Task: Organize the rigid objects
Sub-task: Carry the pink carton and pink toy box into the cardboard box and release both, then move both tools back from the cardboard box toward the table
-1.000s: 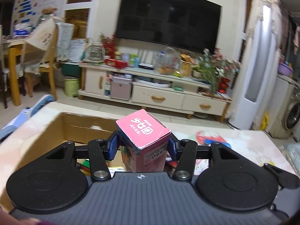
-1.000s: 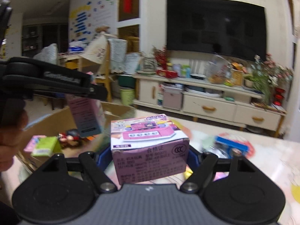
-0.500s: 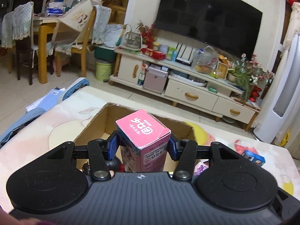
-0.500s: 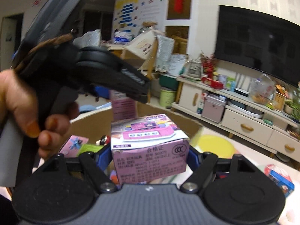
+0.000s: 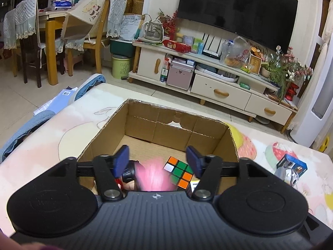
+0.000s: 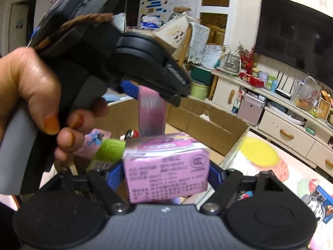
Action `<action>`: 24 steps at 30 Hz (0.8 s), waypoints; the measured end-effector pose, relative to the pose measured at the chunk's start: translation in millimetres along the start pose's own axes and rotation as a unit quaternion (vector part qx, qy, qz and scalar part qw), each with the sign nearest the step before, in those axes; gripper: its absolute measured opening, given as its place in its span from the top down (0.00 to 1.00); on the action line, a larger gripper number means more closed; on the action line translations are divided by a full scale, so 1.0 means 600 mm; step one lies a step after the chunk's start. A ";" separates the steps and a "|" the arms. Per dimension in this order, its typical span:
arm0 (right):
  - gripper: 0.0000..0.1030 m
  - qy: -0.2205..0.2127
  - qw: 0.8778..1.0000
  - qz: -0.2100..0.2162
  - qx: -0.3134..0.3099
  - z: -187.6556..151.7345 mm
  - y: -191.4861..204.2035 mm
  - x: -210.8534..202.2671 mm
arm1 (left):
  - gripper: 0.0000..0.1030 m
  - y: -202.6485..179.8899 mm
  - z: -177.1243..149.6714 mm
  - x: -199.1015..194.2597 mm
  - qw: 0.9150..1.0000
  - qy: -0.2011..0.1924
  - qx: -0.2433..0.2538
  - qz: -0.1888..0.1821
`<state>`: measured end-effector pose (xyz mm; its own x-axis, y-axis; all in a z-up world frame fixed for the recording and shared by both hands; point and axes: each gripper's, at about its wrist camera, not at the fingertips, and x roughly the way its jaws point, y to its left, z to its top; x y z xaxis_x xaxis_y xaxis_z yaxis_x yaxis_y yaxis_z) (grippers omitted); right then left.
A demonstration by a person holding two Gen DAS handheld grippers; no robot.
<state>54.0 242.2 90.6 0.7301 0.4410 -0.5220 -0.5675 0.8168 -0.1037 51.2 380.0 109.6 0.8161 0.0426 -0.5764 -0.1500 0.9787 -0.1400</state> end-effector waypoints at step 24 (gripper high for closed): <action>0.03 -0.026 0.995 -0.064 0.073 -0.069 -0.045 -0.087 | 0.00 -0.013 -0.007 -0.005 0.999 -0.003 0.045 -0.007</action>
<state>15.4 181.5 85.9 0.8138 0.3461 -0.4669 -0.4105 0.9110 -0.0403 47.9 371.3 109.1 0.8211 0.0298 -0.5701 -0.0877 0.9934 -0.0744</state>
